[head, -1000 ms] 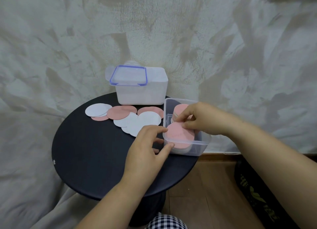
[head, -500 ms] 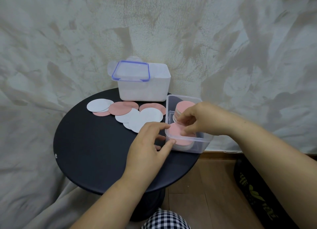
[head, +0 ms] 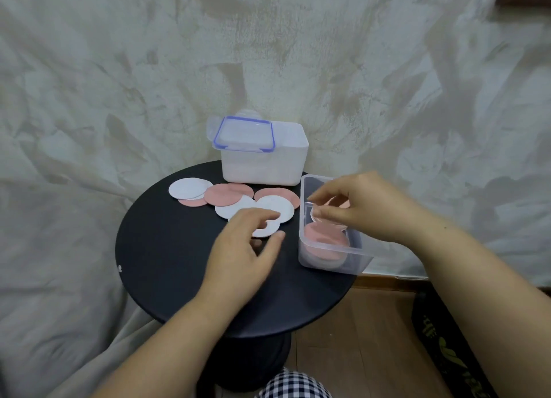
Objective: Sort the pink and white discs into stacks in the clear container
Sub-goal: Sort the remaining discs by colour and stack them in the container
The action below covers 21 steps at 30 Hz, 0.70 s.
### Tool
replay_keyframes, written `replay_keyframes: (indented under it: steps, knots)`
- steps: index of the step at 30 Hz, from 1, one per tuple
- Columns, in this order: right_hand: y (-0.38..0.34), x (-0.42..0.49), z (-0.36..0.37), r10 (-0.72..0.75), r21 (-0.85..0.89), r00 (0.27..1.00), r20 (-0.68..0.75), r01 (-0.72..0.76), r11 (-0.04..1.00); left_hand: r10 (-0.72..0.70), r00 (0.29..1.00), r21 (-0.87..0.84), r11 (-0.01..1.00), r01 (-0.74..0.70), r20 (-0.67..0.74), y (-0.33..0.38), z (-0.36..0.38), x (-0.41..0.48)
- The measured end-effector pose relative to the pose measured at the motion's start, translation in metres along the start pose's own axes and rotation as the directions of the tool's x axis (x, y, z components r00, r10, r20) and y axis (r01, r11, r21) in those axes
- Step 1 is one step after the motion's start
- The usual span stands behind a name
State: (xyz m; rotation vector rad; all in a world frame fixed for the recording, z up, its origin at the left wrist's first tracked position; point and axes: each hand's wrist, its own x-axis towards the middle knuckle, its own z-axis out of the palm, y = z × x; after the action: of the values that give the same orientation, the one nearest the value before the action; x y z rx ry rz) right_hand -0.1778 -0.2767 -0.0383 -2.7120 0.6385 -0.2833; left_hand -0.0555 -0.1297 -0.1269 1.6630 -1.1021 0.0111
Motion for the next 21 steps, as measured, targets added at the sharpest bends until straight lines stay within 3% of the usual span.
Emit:
replay_keyframes:
  steps: [3, 8, 11, 15, 18, 21]
  knots:
    - [-0.026, 0.003, 0.007, -0.055, 0.13, 0.996, -0.064, 0.063, 0.99, -0.041, 0.997, 0.134, 0.99, 0.049, -0.06, -0.015, -0.029, 0.023]
    - [-0.07, 0.017, 0.048, -0.127, 0.247, 0.991, -0.043, 0.133, 0.96, -0.123, 0.989, 0.474, 0.878, 0.066, 0.088, -0.064, -0.062, 0.06]
    - [-0.084, 0.031, 0.084, -0.111, 0.169, 0.994, 0.022, 0.106, 0.98, -0.263, 0.951, 0.57, 0.812, 0.127, 0.163, -0.084, -0.07, 0.07]
    - [-0.075, 0.043, 0.117, 0.149, 0.055, 0.987, 0.064, -0.152, 0.987, -0.413, 0.88, 0.702, 0.699, 0.141, 0.235, -0.104, -0.08, 0.076]
    - [-0.066, 0.045, 0.126, 0.225, -0.079, 0.972, 0.063, -0.22, 0.972, -0.377, 0.876, 0.697, 0.714, 0.068, 0.301, -0.101, -0.085, 0.073]
    - [-0.065, 0.038, 0.126, 0.142, -0.109, 0.986, 0.088, -0.132, 0.985, -0.298, 0.907, 0.633, 0.773, 0.046, 0.299, -0.096, -0.09, 0.06]
